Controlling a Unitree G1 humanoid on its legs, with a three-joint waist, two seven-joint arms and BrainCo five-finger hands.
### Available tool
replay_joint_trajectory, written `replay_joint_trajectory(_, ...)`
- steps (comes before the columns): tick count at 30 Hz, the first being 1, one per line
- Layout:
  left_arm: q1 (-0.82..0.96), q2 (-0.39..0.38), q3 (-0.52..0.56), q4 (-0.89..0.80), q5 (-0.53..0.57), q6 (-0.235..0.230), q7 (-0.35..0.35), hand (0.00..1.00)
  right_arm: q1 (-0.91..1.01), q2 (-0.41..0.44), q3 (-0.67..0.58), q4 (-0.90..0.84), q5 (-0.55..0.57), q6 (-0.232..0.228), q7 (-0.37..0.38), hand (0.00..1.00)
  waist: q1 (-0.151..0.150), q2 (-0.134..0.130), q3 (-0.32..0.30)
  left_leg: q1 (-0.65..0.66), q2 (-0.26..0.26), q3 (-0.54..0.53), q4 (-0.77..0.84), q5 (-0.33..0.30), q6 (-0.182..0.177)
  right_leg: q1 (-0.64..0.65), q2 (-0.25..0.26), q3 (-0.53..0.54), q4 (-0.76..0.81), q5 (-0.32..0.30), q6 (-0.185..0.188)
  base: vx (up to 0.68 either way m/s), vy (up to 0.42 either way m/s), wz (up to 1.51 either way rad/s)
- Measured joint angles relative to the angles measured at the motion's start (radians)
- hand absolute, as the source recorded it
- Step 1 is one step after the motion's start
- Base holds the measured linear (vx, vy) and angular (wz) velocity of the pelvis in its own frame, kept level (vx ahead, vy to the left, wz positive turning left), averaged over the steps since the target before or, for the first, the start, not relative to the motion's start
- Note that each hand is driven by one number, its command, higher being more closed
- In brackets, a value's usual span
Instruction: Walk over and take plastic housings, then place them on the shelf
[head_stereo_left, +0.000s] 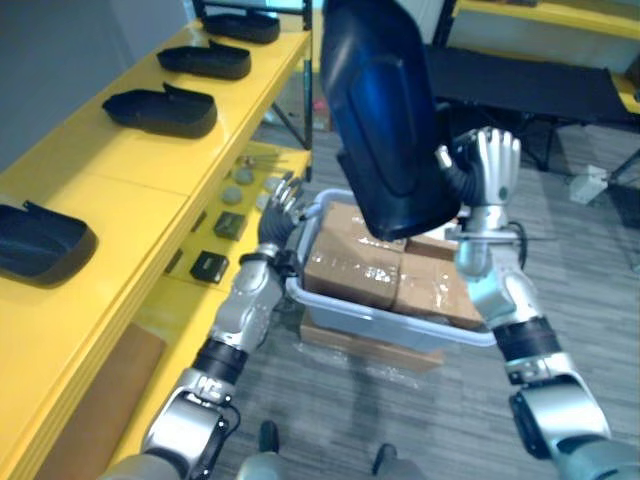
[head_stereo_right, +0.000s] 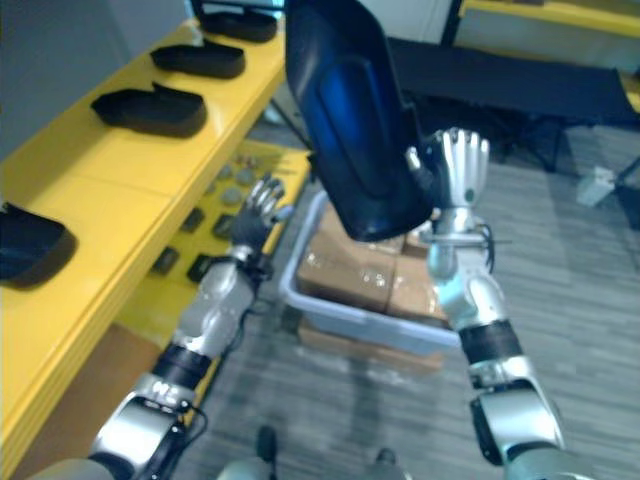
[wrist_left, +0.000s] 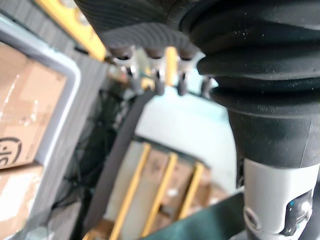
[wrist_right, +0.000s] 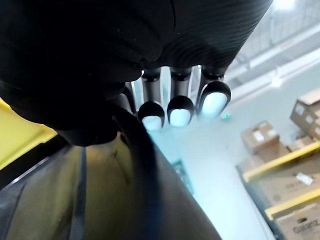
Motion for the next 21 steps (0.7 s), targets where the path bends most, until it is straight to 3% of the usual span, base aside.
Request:
replay_joint_trajectory(6, 0.014, -0.008, -0.014, -0.001, -0.041, 0.018, -0.059, 0.00, 0.014, 0.016, 0.061, 0.000, -0.005, -0.015, 0.014, 1.00, 0.003, 0.001, -0.026, -0.005, 0.000, -0.001, -0.007, 0.008, 0.005, 0.007, 0.006, -0.003, -0.032, 0.021, 0.000, -0.07, 0.002, -0.01)
replay_joint_trajectory(13, 0.024, -0.023, -0.045, -0.015, -0.041, 0.030, -0.058, 0.00, 0.018, 0.057, 0.137, 0.033, -0.020, -0.016, 0.035, 1.00, 0.013, -0.001, -0.029, -0.011, -0.004, -0.022, -0.007, 0.015, 0.005, 0.018, 0.008, -0.021, -0.054, 0.034, 0.002, -0.02, -0.002, 0.05)
replay_joint_trajectory(19, 0.068, -0.036, -0.070, -0.015, -0.062, 0.033, -0.061, 0.00, 0.029, 0.114, 0.196, 0.130, -0.016, -0.008, 0.052, 1.00, 0.027, -0.006, -0.069, -0.026, -0.005, -0.036, -0.002, 0.017, 0.003, 0.019, 0.013, -0.033, -0.064, 0.037, 0.002, 0.01, -0.011, 0.07)
replay_joint_trajectory(20, 0.072, -0.035, -0.071, -0.015, -0.063, 0.033, -0.061, 1.00, 0.031, 0.116, 0.198, 0.134, -0.016, -0.007, 0.052, 1.00, 0.029, -0.006, -0.069, -0.026, -0.004, -0.038, -0.002, 0.017, 0.003, 0.020, 0.013, -0.034, -0.065, 0.037, 0.002, 0.01, -0.017, 0.04)
replay_joint_trajectory(21, 0.076, -0.035, -0.072, -0.015, -0.065, 0.033, -0.061, 1.00, 0.032, 0.118, 0.202, 0.141, -0.015, -0.007, 0.051, 1.00, 0.029, -0.005, -0.069, -0.025, -0.004, -0.040, -0.002, 0.018, 0.002, 0.022, 0.014, -0.035, -0.065, 0.037, 0.002, -0.02, -0.008, 0.09)
